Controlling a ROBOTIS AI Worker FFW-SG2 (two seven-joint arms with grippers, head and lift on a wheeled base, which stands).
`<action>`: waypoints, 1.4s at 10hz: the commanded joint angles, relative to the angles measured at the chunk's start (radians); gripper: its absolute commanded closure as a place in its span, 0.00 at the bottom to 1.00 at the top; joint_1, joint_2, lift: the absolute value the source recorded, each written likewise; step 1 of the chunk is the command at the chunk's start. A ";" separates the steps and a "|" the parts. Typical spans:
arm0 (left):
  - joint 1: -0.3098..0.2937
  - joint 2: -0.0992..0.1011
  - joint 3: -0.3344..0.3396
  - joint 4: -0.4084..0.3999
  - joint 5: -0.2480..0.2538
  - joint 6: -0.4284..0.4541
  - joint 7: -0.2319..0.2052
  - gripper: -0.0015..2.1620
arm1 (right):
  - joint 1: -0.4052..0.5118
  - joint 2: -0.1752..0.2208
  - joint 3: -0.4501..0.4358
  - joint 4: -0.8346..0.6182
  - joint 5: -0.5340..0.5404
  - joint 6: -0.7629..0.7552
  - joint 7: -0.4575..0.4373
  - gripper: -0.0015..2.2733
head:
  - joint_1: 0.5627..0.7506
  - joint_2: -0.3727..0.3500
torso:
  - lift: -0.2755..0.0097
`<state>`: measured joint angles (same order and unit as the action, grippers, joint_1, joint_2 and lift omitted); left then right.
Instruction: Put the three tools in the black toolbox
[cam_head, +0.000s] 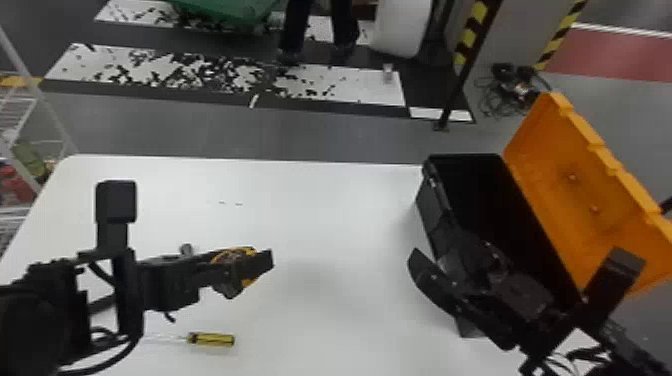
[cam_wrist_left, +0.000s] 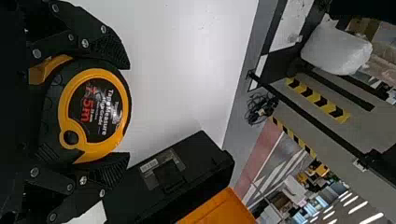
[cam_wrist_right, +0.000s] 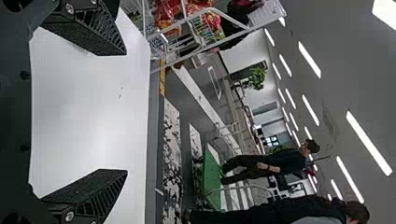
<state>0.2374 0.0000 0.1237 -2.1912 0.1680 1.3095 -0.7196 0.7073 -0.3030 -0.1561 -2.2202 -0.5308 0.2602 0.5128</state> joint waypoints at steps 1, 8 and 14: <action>-0.003 -0.003 -0.007 -0.004 0.010 0.055 -0.001 0.85 | 0.014 -0.010 0.015 -0.006 0.061 -0.095 0.018 0.04 | 0.70 0.34 | 0.77; -0.176 -0.003 -0.050 0.050 0.068 0.262 -0.021 0.85 | 0.023 -0.134 0.018 0.091 0.115 -0.430 0.038 0.05 | 0.70 0.24 | 0.77; -0.268 -0.003 -0.199 0.062 0.011 0.262 0.008 0.85 | -0.080 -0.238 0.207 0.320 0.118 -0.804 0.078 0.04 | 0.70 0.16 | 0.77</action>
<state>-0.0190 0.0000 -0.0506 -2.1353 0.1938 1.5671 -0.7108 0.6505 -0.5414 0.0207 -1.9094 -0.4307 -0.5412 0.5904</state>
